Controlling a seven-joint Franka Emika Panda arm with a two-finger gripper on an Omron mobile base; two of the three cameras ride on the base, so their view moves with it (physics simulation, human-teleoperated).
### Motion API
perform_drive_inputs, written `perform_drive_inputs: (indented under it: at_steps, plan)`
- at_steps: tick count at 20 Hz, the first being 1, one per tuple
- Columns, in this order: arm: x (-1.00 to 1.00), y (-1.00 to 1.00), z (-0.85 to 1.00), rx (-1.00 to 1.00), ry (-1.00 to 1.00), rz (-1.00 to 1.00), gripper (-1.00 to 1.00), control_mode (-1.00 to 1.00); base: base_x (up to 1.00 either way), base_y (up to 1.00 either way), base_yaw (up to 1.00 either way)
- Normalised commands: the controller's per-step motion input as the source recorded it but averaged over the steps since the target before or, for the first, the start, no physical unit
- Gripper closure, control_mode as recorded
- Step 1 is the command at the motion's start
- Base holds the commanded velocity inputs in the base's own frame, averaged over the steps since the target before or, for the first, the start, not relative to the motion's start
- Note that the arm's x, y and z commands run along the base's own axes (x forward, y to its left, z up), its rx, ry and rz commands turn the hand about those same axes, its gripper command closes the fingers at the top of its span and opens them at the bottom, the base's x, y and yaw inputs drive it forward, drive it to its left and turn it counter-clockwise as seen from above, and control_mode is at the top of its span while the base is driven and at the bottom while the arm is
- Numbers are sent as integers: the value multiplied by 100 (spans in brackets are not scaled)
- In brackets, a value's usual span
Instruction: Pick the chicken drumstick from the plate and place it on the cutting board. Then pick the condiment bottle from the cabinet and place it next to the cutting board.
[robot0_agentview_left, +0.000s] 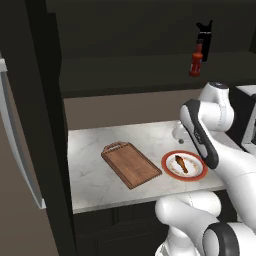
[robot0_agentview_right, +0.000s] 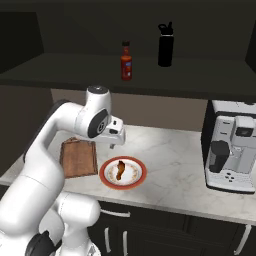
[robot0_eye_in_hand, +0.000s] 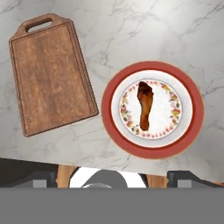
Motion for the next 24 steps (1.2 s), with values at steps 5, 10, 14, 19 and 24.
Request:
perform_drive_inputs:
  at_steps: [5, 10, 14, 19, 24]
  plan:
    - [-6, -6, -26, 0, 0, 0, -100, -100, 0, 0, 0]
    - [-2, -6, -29, 0, 0, 0, -100, -100, 0, 0, 0]
    - [0, -8, -34, 0, 0, 0, -100, -100, 0, 0, 0]
    - [0, -9, -36, 0, 0, 0, -100, -100, 0, 0, 0]
    - [0, -6, -33, 0, 0, 0, -100, -100, 0, 0, 0]
